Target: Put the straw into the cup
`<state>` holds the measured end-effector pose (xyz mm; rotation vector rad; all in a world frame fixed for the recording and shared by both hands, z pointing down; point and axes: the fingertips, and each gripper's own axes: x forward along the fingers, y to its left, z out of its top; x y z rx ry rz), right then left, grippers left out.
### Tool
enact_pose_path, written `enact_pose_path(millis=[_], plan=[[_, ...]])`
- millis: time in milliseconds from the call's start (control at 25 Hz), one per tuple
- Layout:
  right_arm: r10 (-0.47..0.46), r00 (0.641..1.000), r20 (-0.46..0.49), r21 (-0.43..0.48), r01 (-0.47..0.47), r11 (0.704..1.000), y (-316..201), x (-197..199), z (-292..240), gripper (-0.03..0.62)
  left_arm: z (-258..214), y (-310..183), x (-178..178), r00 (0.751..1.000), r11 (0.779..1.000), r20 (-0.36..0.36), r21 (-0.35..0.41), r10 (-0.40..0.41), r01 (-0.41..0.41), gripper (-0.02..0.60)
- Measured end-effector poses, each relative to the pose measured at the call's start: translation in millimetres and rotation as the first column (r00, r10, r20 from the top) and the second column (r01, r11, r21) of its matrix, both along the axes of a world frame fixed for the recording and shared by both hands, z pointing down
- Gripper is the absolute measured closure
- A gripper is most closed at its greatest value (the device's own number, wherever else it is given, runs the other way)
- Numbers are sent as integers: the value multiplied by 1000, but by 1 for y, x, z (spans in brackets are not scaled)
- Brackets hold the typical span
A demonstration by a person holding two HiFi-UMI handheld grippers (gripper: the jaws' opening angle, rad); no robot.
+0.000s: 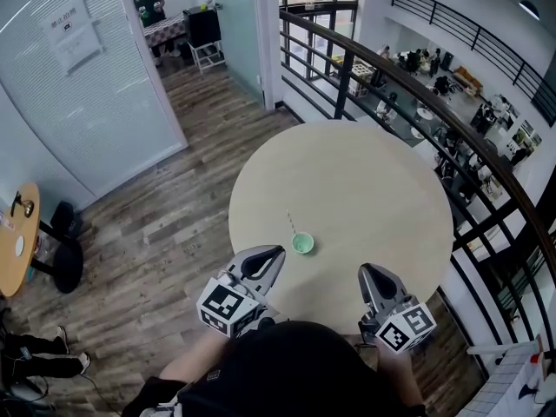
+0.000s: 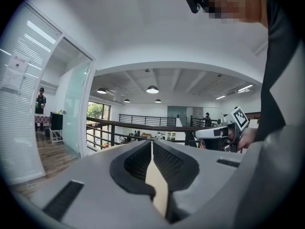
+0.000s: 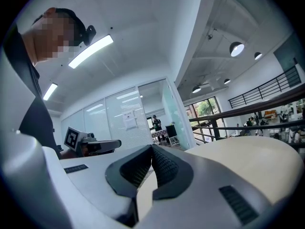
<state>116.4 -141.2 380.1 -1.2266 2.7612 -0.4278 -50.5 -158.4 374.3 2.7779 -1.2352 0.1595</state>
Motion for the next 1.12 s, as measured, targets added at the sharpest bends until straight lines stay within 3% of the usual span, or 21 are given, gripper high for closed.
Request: enact_pose_path(millis=[1120], plan=[[-54,998,-43,15,55,998,-4,-18,4,572,12,-3,-11,1000,999,-6,-39,-30,30,566]])
